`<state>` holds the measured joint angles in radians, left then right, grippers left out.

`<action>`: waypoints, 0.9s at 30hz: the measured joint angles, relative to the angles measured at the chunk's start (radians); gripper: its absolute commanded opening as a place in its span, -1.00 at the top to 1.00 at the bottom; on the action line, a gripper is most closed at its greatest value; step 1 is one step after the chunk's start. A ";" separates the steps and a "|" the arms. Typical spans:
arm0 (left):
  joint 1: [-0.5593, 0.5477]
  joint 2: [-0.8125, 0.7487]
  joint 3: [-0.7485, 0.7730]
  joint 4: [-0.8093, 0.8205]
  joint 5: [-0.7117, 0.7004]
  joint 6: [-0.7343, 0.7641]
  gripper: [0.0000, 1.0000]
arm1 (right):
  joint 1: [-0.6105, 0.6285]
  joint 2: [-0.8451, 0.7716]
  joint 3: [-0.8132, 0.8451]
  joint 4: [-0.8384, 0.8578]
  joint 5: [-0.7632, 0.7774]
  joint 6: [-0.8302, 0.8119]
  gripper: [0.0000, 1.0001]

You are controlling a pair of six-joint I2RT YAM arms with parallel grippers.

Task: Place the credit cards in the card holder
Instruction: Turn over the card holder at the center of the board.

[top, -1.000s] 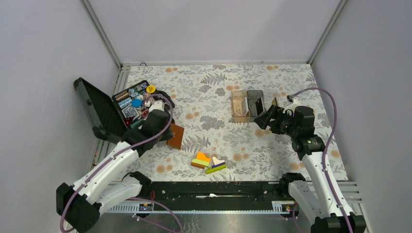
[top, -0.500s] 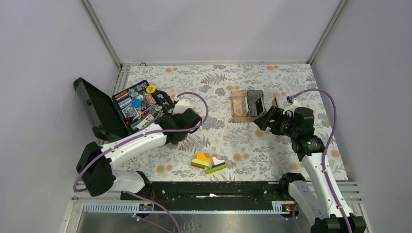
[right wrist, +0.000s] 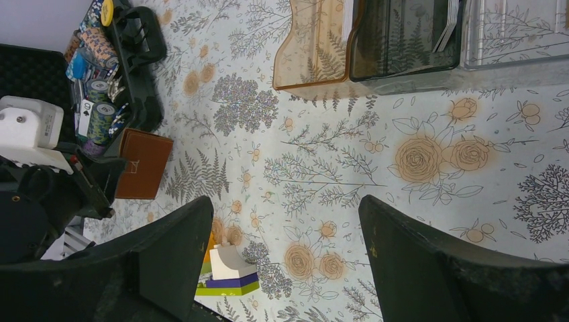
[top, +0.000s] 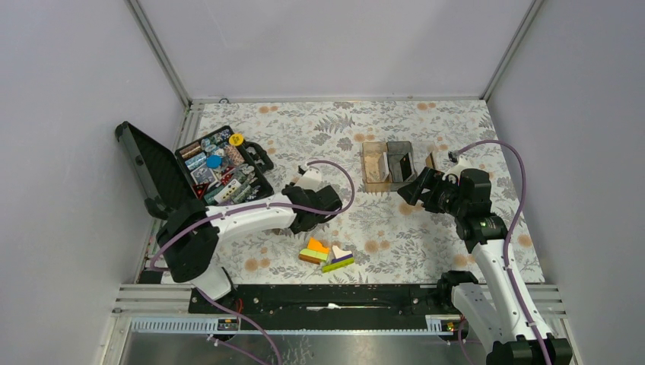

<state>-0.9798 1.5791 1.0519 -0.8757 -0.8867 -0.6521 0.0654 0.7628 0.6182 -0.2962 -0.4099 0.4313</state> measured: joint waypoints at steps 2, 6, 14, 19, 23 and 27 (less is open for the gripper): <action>-0.011 0.011 0.001 0.000 0.003 -0.012 0.75 | 0.000 0.000 0.000 0.000 0.000 0.000 -0.74; -0.034 0.014 0.001 0.003 0.017 -0.036 0.68 | 0.000 0.000 -0.001 0.000 0.000 0.000 -0.74; -0.082 0.047 0.002 0.017 0.036 -0.066 0.61 | 0.000 0.000 -0.001 -0.001 0.001 0.000 -0.74; -0.101 0.047 0.002 0.036 0.058 -0.087 0.49 | 0.000 0.000 -0.001 -0.001 0.001 0.000 -0.74; -0.114 0.047 -0.006 0.068 0.117 -0.107 0.36 | 0.000 -0.003 -0.001 -0.003 0.001 0.000 -0.74; -0.119 0.036 -0.047 0.122 0.194 -0.121 0.20 | 0.000 -0.009 -0.001 -0.006 0.001 0.000 -0.74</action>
<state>-1.0985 1.6154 1.0050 -0.7540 -0.6930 -0.7734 0.0654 0.7536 0.6174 -0.3027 -0.4091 0.4316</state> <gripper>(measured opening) 0.348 0.870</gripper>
